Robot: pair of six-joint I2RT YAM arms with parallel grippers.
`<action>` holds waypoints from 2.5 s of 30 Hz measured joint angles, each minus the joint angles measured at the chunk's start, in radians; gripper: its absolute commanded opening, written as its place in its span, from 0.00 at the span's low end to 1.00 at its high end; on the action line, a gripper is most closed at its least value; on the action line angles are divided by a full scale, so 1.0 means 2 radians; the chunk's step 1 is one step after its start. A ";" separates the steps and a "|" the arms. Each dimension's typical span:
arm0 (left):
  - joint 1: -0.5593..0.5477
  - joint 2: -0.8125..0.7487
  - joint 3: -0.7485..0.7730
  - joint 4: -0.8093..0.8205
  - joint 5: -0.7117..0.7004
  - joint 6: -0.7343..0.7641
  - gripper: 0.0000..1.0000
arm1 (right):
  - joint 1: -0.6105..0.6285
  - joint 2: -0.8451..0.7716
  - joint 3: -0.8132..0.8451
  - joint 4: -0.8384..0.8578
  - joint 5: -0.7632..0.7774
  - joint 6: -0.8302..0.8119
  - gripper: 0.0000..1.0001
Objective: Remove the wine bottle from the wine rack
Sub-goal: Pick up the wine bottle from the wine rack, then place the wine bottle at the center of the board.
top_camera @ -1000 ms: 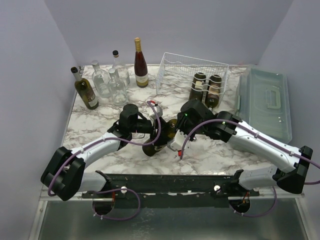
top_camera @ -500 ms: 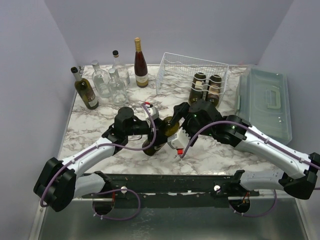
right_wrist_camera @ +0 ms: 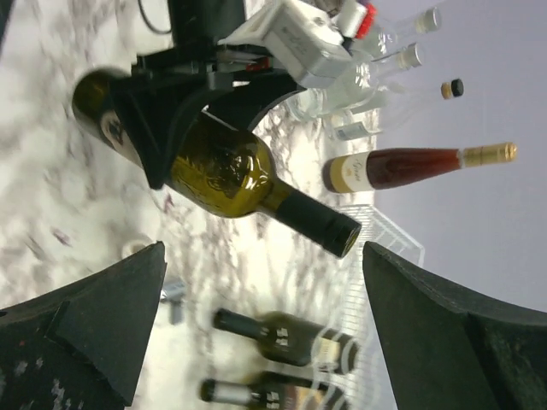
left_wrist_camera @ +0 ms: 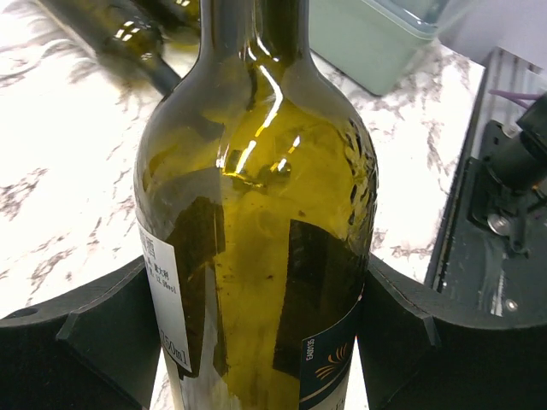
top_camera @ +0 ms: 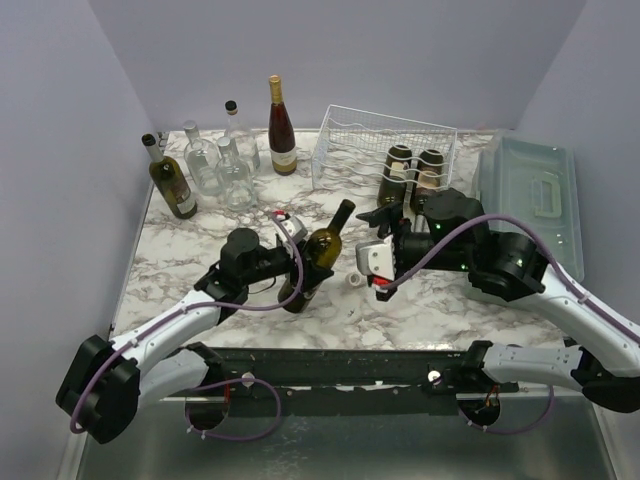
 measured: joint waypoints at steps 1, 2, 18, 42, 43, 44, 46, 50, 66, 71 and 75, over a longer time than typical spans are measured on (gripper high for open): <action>0.000 -0.007 -0.004 0.000 -0.009 0.000 0.00 | 0.000 -0.006 0.000 0.007 -0.004 0.032 1.00; 0.000 -0.015 -0.009 0.000 -0.019 0.001 0.00 | 0.000 -0.010 -0.001 0.016 -0.005 0.063 1.00; -0.040 -0.142 -0.076 0.003 -0.122 0.025 0.00 | -0.046 -0.009 -0.091 0.236 0.024 0.665 0.97; -0.101 -0.186 -0.100 0.010 -0.168 0.010 0.00 | -0.051 0.077 -0.101 0.336 -0.006 0.761 0.47; -0.101 -0.188 -0.100 0.011 -0.170 0.010 0.00 | -0.051 0.077 -0.101 0.337 -0.008 0.759 0.38; -0.101 -0.189 -0.101 0.011 -0.172 0.010 0.00 | -0.051 0.077 -0.101 0.337 -0.010 0.756 0.29; -0.101 -0.192 -0.101 0.012 -0.173 0.010 0.00 | -0.052 0.077 -0.103 0.343 -0.015 0.747 0.08; -0.101 -0.193 -0.101 0.011 -0.175 0.005 0.21 | -0.056 0.077 -0.104 0.344 -0.021 0.736 0.00; -0.100 -0.224 0.032 -0.150 -0.233 -0.008 0.99 | -0.052 0.151 -0.003 0.294 -0.032 0.676 0.00; -0.099 -0.243 0.084 -0.261 -0.303 0.022 0.99 | -0.053 0.194 0.037 0.290 -0.026 0.652 0.00; -0.098 -0.286 0.094 -0.332 -0.363 0.057 0.99 | -0.053 0.245 0.086 0.282 -0.017 0.630 0.00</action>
